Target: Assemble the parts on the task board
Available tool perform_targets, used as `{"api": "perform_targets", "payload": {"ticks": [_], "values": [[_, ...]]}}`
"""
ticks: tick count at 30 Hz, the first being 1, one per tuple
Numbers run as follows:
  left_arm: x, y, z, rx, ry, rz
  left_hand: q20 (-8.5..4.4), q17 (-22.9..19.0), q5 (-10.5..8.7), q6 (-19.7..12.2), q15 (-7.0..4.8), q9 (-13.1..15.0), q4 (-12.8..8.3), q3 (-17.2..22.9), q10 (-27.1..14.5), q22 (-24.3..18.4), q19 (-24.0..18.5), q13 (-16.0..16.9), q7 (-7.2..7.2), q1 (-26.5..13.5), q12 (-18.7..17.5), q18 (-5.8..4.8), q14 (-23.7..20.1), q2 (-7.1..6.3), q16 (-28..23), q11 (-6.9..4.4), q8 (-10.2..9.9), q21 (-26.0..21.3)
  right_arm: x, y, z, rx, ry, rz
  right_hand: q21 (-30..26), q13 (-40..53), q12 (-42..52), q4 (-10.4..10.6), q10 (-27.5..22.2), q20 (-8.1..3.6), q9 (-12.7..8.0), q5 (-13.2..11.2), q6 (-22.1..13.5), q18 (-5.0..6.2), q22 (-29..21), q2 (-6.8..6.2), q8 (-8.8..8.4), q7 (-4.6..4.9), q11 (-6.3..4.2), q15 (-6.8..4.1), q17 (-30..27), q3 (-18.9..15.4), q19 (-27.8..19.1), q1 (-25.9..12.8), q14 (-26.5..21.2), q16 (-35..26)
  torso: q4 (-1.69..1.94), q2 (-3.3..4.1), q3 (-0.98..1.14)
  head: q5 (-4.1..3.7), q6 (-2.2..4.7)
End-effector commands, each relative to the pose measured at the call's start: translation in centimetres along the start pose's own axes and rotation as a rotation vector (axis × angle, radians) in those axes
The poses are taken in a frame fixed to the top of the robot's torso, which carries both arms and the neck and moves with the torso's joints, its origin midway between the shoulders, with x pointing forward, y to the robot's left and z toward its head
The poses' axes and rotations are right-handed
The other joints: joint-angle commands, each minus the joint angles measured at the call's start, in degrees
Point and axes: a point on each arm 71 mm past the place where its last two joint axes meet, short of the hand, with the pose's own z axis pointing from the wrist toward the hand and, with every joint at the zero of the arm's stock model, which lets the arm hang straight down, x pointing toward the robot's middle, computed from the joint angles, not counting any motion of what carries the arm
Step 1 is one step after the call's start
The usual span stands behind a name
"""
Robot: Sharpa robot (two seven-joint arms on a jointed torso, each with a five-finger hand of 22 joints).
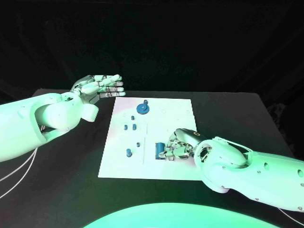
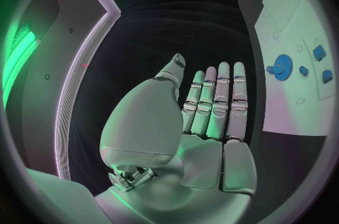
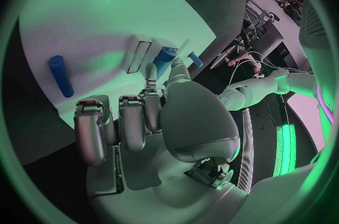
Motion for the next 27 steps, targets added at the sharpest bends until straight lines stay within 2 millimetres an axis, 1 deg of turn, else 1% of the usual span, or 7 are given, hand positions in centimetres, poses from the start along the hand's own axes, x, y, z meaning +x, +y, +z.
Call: {"api": "perform_targets", "payload": {"ticks": [1, 11, 15, 18, 21, 23, 27], "values": [[0.2, -0.1, 0.0, 0.003, 0.017, -0.008, 0.0, -0.1, -0.31, -0.1, -0.14, -0.1, -0.1, -0.3, 0.4, -0.1, 0.5, 0.0, 0.37, 0.3, -0.3, 0.78, 0.4, 0.33, -0.3, 0.14, -0.3, -0.3, 0.1, 0.0, 0.1, -0.005, 0.009, -0.032, 0.0, -2.1, -0.4, -0.4, 0.4, -0.43, 0.1, -0.2, -0.4, -0.54, 14.9, 0.06, 0.2, -0.09, -0.26, -0.5, 5.4, 0.1, 5.7, 0.8, 4.1, 0.1, 0.0, -0.05, 0.01, 0.01, -0.04], [0.2, -0.1, 0.0, 0.002, 0.018, -0.009, 0.0, -0.1, -0.31, -0.1, -0.14, -0.1, -0.1, -0.3, 0.4, -0.1, 0.5, -0.1, 0.37, 0.4, -0.3, 0.78, 0.4, 0.41, -0.4, 0.14, -0.3, -0.4, -0.3, -0.1, -0.1, -0.02, -0.038, -0.017, 0.0, -2.1, -0.5, -0.4, 0.3, -0.43, 0.1, -0.3, -0.4, -0.54, 14.9, 0.12, 0.2, -0.09, -0.27, -0.51, 5.4, 0.1, 5.7, 1.0, 4.1, 0.1, 0.0, 0.02, 0.03, 0.1, 0.3], [0.2, -0.1, 0.0, 0.002, 0.018, -0.009, 0.0, -0.1, -0.32, -0.1, -0.14, -0.1, -0.1, -0.3, 0.4, -0.2, 0.6, -0.1, 0.36, 0.5, -0.3, 0.78, 0.5, 0.52, -0.5, 0.13, -0.3, -0.5, -0.9, -0.2, -0.6, -0.054, -0.093, 0.04, -0.5, -2.7, -1.4, -0.2, -0.1, -0.4, -0.1, 0.8, -0.9, -0.42, 14.8, 0.27, -0.12, 0.12, -0.12, -0.43, 5.0, 0.0, 5.5, 0.9, 4.0, -0.1, -0.03, 0.0, 0.05, 0.09, 0.37], [0.2, -0.1, 0.0, 0.002, 0.017, -0.008, 0.0, -0.1, -0.32, -0.1, -0.14, -0.1, -0.1, -0.3, 0.4, -0.2, 0.6, -0.1, 0.36, 0.5, -0.3, 0.78, 0.5, 0.52, -0.5, 0.13, -0.3, -0.5, -1.7, -0.6, -1.4, -0.079, -0.124, 0.116, -1.7, -2.7, -1.4, 0.1, -0.3, -0.1, -0.8, 3.3, -2.9, -0.15, 14.4, 0.77, -1.81, 1.0, 0.56, 0.07, 4.5, 0.1, 4.9, 1.2, 3.8, -0.4, -0.08, -0.04, 0.02, 0.03, 0.42], [0.1, 0.0, 0.0, 0.002, 0.017, -0.008, 0.0, -0.1, -0.32, -0.1, -0.14, -0.1, -0.1, -0.3, 0.4, -0.2, 0.6, -0.1, 0.36, 0.5, -0.3, 0.78, 0.5, 0.52, -0.5, 0.13, -0.3, -0.5, -2.6, -1.4, -2.1, -0.081, -0.127, 0.136, -2.0, -2.8, -1.7, 0.0, -0.5, 0.21, -1.4, 3.8, -3.6, -0.09, 14.3, 1.06, -2.98, 1.48, 0.97, 0.41, 4.3, 0.3, 4.8, 1.9, 3.8, -0.5, -0.17, -0.09, 0.02, -0.26, 0.56], [0.1, 0.0, 0.0, 0.001, 0.016, -0.008, 0.0, -0.1, -0.32, -0.1, -0.14, -0.1, -0.1, -0.3, 0.4, -0.2, 0.6, -0.1, 0.36, 0.5, -0.3, 0.78, 0.5, 0.52, -0.5, 0.13, -0.3, -0.5, -3.3, -2.3, -2.5, -0.07, -0.119, 0.12, -2.0, -2.9, -2.0, -0.3, -0.7, 0.41, -2.0, 3.4, -4.1, -0.1, 14.3, 1.47, -3.96, 1.81, 1.25, 0.66, 4.4, 0.7, 4.8, 2.8, 3.8, -0.5, -0.25, -0.12, -0.01, -0.37, 0.61], [0.1, 0.0, 0.0, 0.002, 0.015, -0.008, 0.0, -0.1, -0.32, -0.1, -0.14, -0.1, -0.1, -0.3, 0.4, -0.2, 0.6, -0.1, 0.36, 0.5, -0.3, 0.78, 0.5, 0.52, -0.5, 0.13, -0.3, -0.5, -4.3, -4.2, -3.2, -0.045, -0.107, 0.064, -1.9, -3.1, -2.3, -1.1, -0.9, 0.81, -3.1, 0.6, -4.4, -0.11, 14.4, 2.14, -6.01, 2.35, 1.7, 1.03, 4.4, 1.8, 4.9, 4.7, 3.8, -0.6, -0.37, -0.05, -0.03, -0.67, 0.82]]}}
